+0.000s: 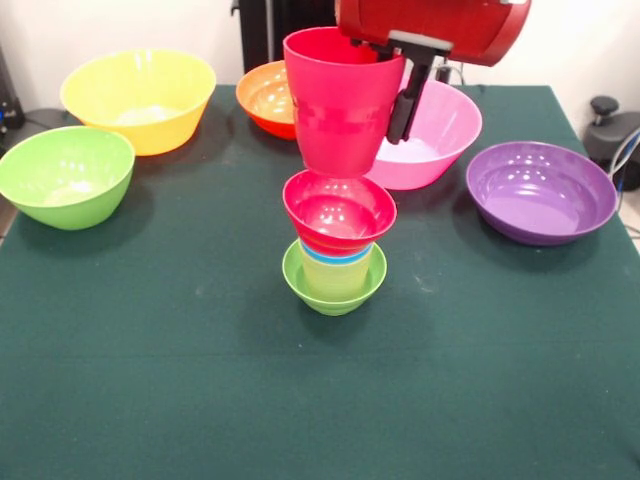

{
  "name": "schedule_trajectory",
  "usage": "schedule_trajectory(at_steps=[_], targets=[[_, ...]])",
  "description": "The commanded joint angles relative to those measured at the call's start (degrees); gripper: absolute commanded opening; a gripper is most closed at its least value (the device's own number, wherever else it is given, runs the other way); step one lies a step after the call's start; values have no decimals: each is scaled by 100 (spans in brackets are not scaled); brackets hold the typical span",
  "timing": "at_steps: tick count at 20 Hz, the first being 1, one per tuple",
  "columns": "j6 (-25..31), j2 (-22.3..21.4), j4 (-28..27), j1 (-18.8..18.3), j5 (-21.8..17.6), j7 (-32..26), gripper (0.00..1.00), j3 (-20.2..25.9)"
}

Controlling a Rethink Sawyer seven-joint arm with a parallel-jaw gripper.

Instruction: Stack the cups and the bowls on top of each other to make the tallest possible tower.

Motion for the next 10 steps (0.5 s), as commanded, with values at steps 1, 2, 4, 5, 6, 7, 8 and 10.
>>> schedule_trajectory(at_steps=[1, 2, 4, 5, 6, 7, 8, 10], targets=[[-422, 55, 901, 93, 79, 887, 0, 257], [-492, 29, 958, 98, 85, 870, 0, 262], [-580, 29, 951, 98, 85, 871, 0, 259], [-576, 21, 960, 103, 90, 878, 0, 250], [-527, 15, 938, 111, 96, 887, 0, 240], [-504, 9, 936, 117, 103, 894, 0, 232], [-487, -40, 999, 127, 124, 905, 0, 227], [-492, -49, 1032, 133, 147, 918, 0, 223]])
